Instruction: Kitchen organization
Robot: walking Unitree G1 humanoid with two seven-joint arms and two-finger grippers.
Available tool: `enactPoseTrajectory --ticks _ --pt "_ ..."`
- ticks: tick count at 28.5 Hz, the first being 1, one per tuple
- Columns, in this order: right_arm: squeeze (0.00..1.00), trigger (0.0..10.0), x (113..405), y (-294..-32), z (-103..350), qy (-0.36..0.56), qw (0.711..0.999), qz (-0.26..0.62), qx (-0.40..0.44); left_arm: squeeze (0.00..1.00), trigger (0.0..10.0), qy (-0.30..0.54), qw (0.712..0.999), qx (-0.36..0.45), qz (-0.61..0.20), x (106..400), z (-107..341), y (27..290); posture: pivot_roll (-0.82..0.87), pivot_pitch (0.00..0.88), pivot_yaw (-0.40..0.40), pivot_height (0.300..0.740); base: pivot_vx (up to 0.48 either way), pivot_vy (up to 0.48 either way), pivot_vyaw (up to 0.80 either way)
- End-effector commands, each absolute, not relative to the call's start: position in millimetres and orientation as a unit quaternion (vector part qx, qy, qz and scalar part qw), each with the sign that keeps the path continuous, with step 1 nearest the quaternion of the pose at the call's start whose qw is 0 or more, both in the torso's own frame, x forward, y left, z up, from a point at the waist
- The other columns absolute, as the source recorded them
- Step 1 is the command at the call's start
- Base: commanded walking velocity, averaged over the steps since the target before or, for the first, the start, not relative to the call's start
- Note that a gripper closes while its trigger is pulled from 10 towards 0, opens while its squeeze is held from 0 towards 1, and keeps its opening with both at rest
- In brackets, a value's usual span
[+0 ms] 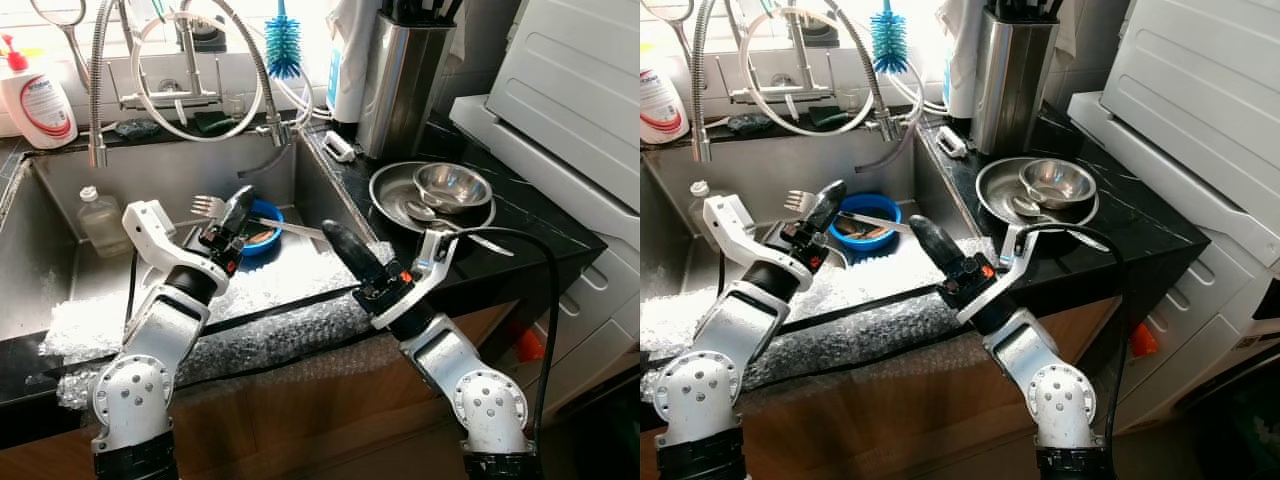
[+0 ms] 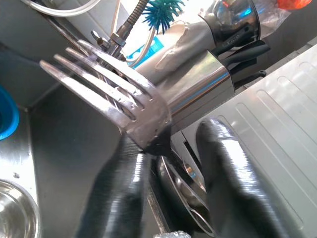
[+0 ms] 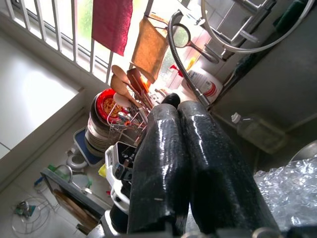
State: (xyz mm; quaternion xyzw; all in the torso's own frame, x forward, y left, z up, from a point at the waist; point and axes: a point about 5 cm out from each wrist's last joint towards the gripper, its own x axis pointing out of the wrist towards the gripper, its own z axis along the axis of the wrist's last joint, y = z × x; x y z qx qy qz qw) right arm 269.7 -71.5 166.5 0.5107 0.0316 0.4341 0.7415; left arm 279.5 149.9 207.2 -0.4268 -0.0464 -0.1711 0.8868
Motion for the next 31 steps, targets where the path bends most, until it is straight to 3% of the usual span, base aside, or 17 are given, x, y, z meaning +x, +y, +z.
enactPoseTrajectory --ticks 1,3,4,12,18,19,20,21,31 --pt "0.0 10.0 261.9 -62.6 166.0 0.034 0.731 0.445 0.516 0.0 2.4 -0.05 0.884 -0.43 -0.175 280.8 210.6 148.1 -0.03 0.002 -0.074 0.727 0.0 0.0 0.0" --pt "0.0 10.0 261.8 -62.3 165.8 0.035 0.731 0.445 0.516 0.0 2.4 -0.05 0.884 -0.43 -0.176 280.8 210.6 148.0 -0.03 0.002 -0.074 0.727 0.0 0.0 0.0" --pt "0.0 10.0 261.8 -62.3 165.7 0.035 0.731 0.445 0.516 0.0 0.0 -0.05 0.884 -0.43 -0.175 280.8 210.6 148.1 -0.03 0.003 -0.075 0.727 0.0 0.0 0.0" --pt "0.0 10.0 263.7 -64.9 167.2 0.017 0.74 0.433 0.514 0.0 0.0 -0.056 0.883 -0.434 -0.169 281.1 211.7 149.7 -0.03 0.009 -0.077 0.727 0.0 0.0 0.0" --pt "0.0 10.0 264.5 -66.4 167.6 0.01 0.747 0.428 0.508 0.0 0.0 -0.091 0.87 -0.472 -0.109 283.9 213.5 162.8 -0.03 0.012 -0.079 0.727 0.0 0.0 0.0" --pt "0.58 10.0 264.7 -65.8 167.3 0.011 0.751 0.428 0.503 0.0 0.0 -0.097 0.868 -0.477 -0.099 284.2 214.3 167.0 -0.03 0.012 -0.079 0.727 0.0 0.0 0.0" --pt "0.58 10.0 264.7 -65.7 167.2 0.011 0.752 0.428 0.502 0.0 0.0 -0.098 0.867 -0.479 -0.097 284.3 214.4 167.9 -0.03 0.012 -0.079 0.727 0.0 0.0 0.0" --pt "1.0 10.0 265.0 -65.6 166.9 0.011 0.753 0.427 0.501 0.0 0.0 -0.101 0.867 -0.479 -0.092 284.6 214.7 169.5 -0.03 0.014 -0.08 0.727 0.0 0.0 0.0" --pt "1.0 10.0 264.1 -63.2 167.9 0.005 0.762 0.434 0.48 0.0 0.0 -0.159 0.842 -0.514 0.043 286.6 217.2 207.7 -0.03 0.015 -0.079 0.727 0.0 0.0 0.0"
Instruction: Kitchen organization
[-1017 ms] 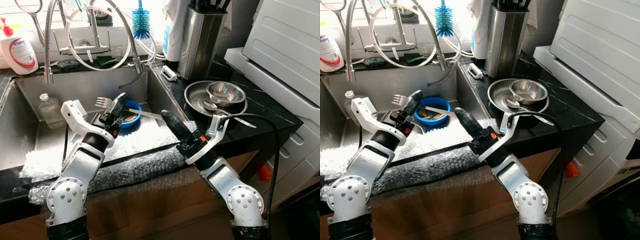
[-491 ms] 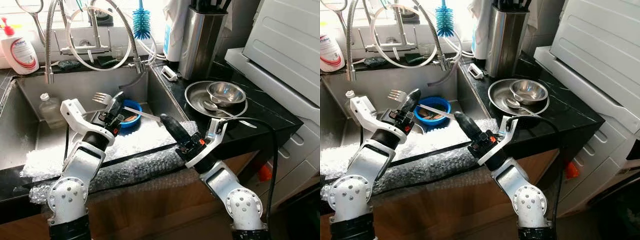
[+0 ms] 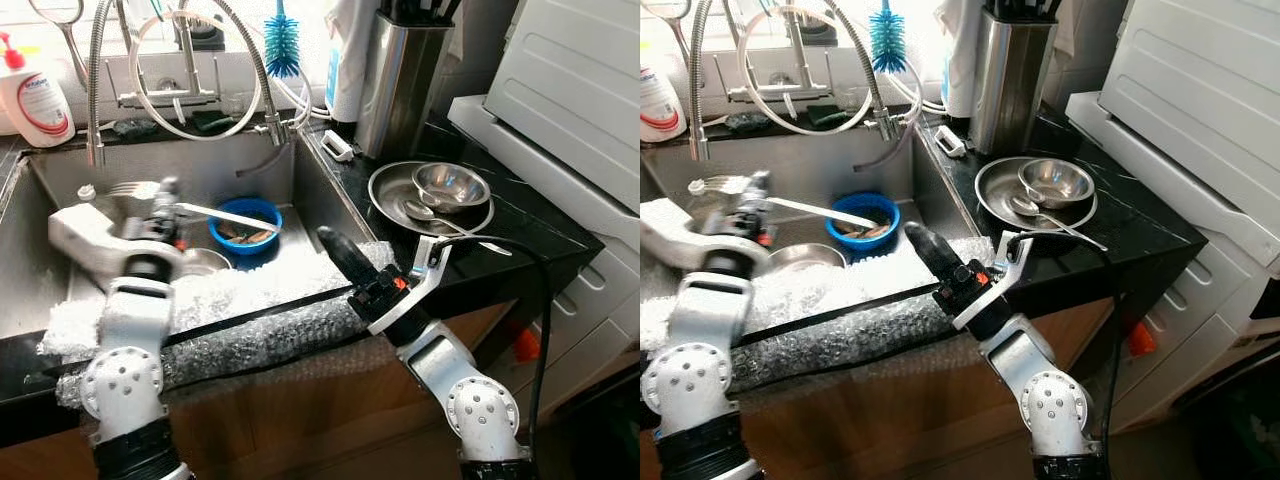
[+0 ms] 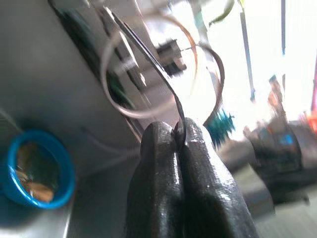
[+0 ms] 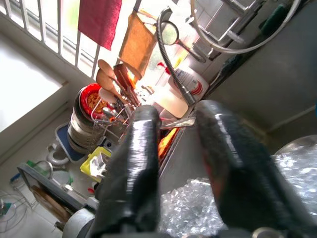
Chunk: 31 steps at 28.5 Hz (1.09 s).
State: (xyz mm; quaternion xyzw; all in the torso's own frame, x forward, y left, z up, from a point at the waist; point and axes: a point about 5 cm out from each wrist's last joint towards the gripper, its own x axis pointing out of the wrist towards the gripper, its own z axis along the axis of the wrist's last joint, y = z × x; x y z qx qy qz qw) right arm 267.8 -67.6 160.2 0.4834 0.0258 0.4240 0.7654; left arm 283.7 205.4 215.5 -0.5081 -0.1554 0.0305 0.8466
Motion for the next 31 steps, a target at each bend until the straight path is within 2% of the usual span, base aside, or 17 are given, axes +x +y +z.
enactPoseTrajectory --ticks 1,5,6,7,8,10,11,13,14,15,16,17,19,21,24,26,31 --pt "1.0 10.0 263.7 -62.9 168.1 0.005 0.763 0.436 0.477 0.0 0.0 -0.162 0.841 -0.515 0.047 286.5 217.8 209.4 -0.03 0.015 -0.079 0.727 0.0 0.0 0.0" --pt "1.0 10.0 264.3 -62.4 166.7 0.007 0.772 0.429 0.469 0.0 0.0 -0.18 0.838 -0.51 0.071 286.0 220.7 216.5 -0.03 0.012 -0.078 0.727 0.0 0.0 0.0" --pt "0.82 10.0 266.0 -63.5 165.8 0.006 0.782 0.418 0.463 0.0 0.0 -0.19 0.85 -0.482 0.092 285.3 223.1 221.4 -0.03 0.011 -0.079 0.727 0.0 0.0 0.0" --pt "0.0 10.0 267.2 -64.7 165.5 0.003 0.789 0.411 0.456 0.0 0.0 -0.198 0.862 -0.452 0.11 284.7 225.7 225.1 -0.03 0.011 -0.079 0.727 0.0 0.0 0.0" --pt "0.0 10.0 268.8 -65.2 166.6 -0.007 0.811 0.406 0.421 0.0 0.4 -0.224 0.9 -0.348 0.138 285.6 237.4 229.9 -0.03 0.01 -0.079 0.727 0.0 0.0 0.0" --pt "0.0 10.0 269.0 -64.6 167.3 -0.011 0.82 0.408 0.401 0.0 0.4 -0.235 0.913 -0.302 0.142 286.5 243.2 229.9 -0.03 0.01 -0.079 0.727 0.0 0.0 0.0" --pt "0.0 10.0 268.8 -62.9 169.0 -0.016 0.834 0.409 0.371 0.0 5.0 -0.254 0.928 -0.233 0.14 288.1 252.4 226.5 -0.03 0.008 -0.081 0.727 0.0 0.0 0.0" --pt "0.0 10.0 268.9 -62.7 169.6 -0.018 0.837 0.407 0.364 0.0 5.0 -0.257 0.93 -0.222 0.138 288.5 254.0 225.2 -0.03 0.008 -0.081 0.727 0.0 0.0 0.0" --pt "0.0 10.0 269.2 -62.7 171.3 -0.023 0.845 0.405 0.348 0.0 10.0 -0.259 0.938 -0.19 0.129 289.6 255.8 220.2 -0.03 0.005 -0.079 0.727 0.0 0.0 0.0" --pt "0.0 10.0 269.1 -63.3 174.3 -0.033 0.854 0.404 0.327 0.0 10.0 -0.258 0.949 -0.14 0.118 290.2 255.5 212.9 -0.03 0.002 -0.074 0.727 0.0 0.0 0.0" --pt "0.0 10.0 269.1 -63.3 174.3 -0.033 0.854 0.404 0.327 0.0 10.0 -0.258 0.949 -0.14 0.118 290.2 255.5 212.9 -0.03 0.002 -0.074 0.727 0.0 0.0 0.0" --pt "0.0 10.0 269.1 -65.4 179.2 -0.053 0.871 0.395 0.288 0.0 10.0 -0.248 0.961 -0.073 0.097 291.4 250.1 201.0 -0.04 0.0 -0.072 0.727 0.0 0.0 0.0" --pt "0.0 10.0 271.4 -71.4 181.1 -0.075 0.902 0.357 0.23 0.0 10.0 -0.241 0.966 -0.038 0.08 291.8 243.2 194.1 -0.04 0.0 -0.069 0.727 0.0 0.0 0.0" --pt "0.0 10.0 271.4 -71.4 181.1 -0.075 0.902 0.357 0.23 0.0 10.0 -0.241 0.966 -0.038 0.08 291.8 243.2 194.1 -0.04 0.0 -0.069 0.727 0.0 0.0 0.0" --pt "0.0 10.0 276.3 -84.7 179.7 -0.106 0.943 0.279 0.149 0.0 10.0 -0.236 0.969 0.008 0.074 291.4 235.7 191.5 -0.03 0.0 -0.067 0.727 0.0 0.0 0.0" --pt "0.0 10.0 273.4 -90.7 178.6 -0.134 0.954 0.255 0.078 0.0 10.0 -0.255 0.96 0.101 0.058 288.4 236.1 182.7 -0.03 0.0 -0.065 0.727 0.0 0.0 0.0" --pt "0.0 10.0 270.5 -104.5 173.5 -0.145 0.969 0.193 0.053 0.0 10.0 -0.251 0.955 0.152 0.051 288.9 231.1 177.2 -0.03 0.0 -0.063 0.727 0.0 0.0 0.0"
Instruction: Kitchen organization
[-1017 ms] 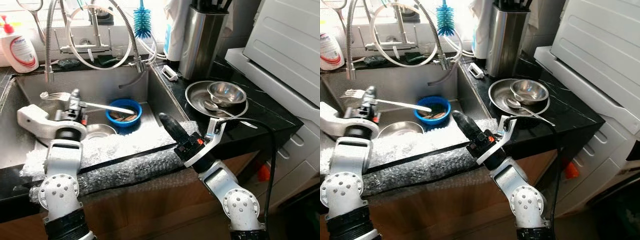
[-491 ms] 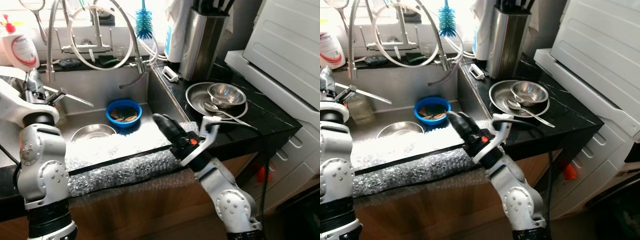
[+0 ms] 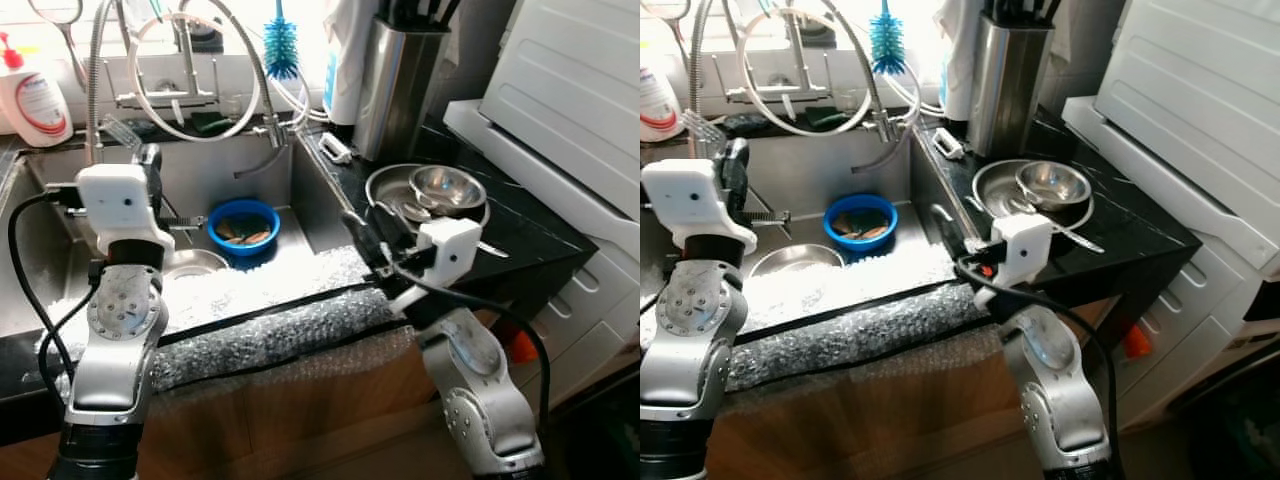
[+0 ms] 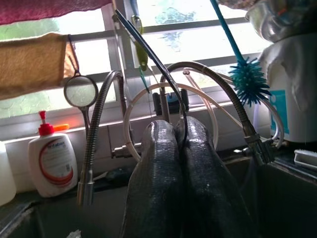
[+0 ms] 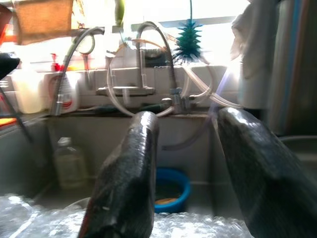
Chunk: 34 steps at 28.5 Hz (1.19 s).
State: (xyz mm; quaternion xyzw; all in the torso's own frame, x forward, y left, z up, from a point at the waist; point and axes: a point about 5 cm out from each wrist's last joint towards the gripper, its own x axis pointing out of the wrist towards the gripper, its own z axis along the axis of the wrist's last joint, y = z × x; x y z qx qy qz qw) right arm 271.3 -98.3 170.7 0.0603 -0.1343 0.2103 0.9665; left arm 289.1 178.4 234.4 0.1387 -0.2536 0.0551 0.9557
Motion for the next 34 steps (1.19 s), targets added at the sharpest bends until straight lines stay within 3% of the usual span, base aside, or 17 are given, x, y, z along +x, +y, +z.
enactPoseTrajectory --ticks 1,10,34 --pt "0.0 10.0 268.2 -111.9 170.0 -0.145 0.974 0.166 0.043 0.0 10.0 -0.246 0.951 0.184 0.043 289.6 225.0 175.6 -0.03 0.0 -0.061 0.727 0.0 0.0 0.0" --pt "0.0 10.0 256.0 -116.3 160.4 -0.14 0.978 0.151 0.022 0.0 10.0 -0.179 0.956 0.221 0.067 297.8 202.7 183.0 -0.04 0.0 -0.057 0.727 0.0 0.0 0.0" --pt "0.0 10.0 253.1 -118.7 154.1 -0.126 0.984 0.127 0.002 0.0 10.0 -0.021 0.984 0.123 0.127 305.2 163.1 203.4 -0.04 0.026 -0.074 0.727 0.0 0.0 0.0"
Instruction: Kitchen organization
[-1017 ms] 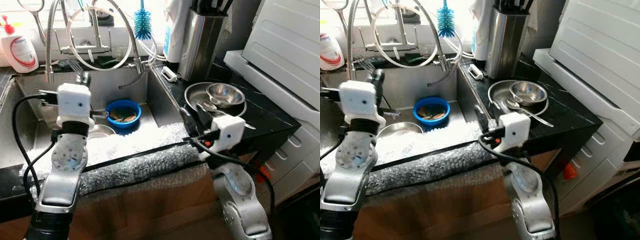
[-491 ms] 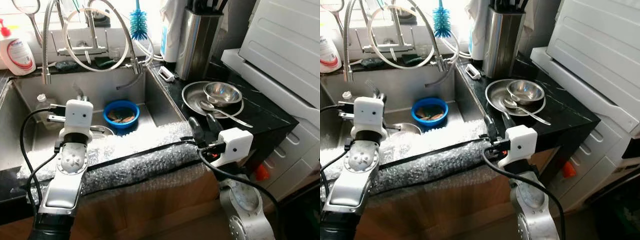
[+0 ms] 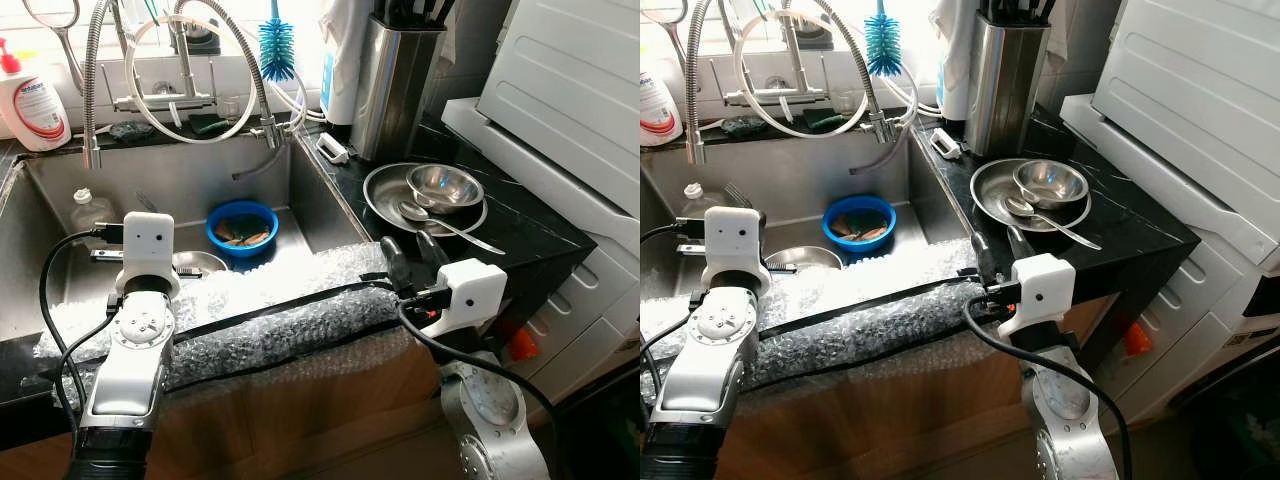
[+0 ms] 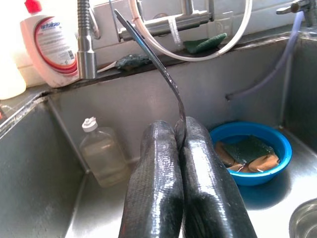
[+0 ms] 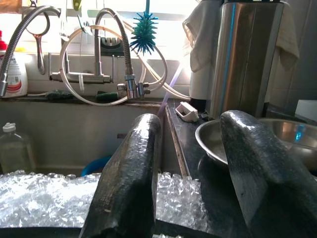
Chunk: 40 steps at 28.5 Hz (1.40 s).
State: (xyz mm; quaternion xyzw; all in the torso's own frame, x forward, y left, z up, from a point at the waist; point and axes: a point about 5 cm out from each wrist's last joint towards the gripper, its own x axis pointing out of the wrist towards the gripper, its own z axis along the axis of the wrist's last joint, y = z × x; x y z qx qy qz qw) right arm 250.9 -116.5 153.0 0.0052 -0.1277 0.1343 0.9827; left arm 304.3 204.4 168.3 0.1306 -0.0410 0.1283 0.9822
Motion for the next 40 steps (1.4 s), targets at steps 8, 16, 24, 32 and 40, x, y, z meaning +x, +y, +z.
enactPoseTrajectory --ticks 8,16,24,32,40 --pt "0.0 10.0 256.3 -121.5 150.6 -0.113 0.986 0.119 -0.001 1.0 10.0 -0.017 0.985 0.117 0.126 306.2 163.8 202.9 -0.05 0.034 -0.073 0.727 0.0 0.0 0.0" --pt "0.0 10.0 259.6 -123.8 146.3 -0.101 0.989 0.107 -0.007 1.0 10.0 -0.018 0.986 0.117 0.118 306.9 164.4 198.8 -0.05 0.037 -0.071 0.727 0.0 0.0 0.0" --pt "0.0 10.0 261.2 -124.0 144.5 -0.096 0.99 0.103 -0.007 1.0 10.0 -0.024 0.987 0.099 0.121 307.5 167.6 200.3 -0.04 0.035 -0.07 0.727 0.0 0.0 0.0" --pt "0.0 10.0 262.6 -125.1 143.6 -0.092 0.991 0.101 -0.008 1.0 10.0 -0.028 0.988 0.091 0.119 307.5 168.5 198.6 -0.04 0.028 -0.071 0.727 0.0 0.0 0.0" --pt "0.0 10.0 262.8 -127.8 144.6 -0.097 0.991 0.093 -0.015 0.0 10.0 -0.182 0.973 0.074 0.119 301.7 219.4 197.7 -0.05 0.015 -0.069 0.727 0.0 0.0 0.0"
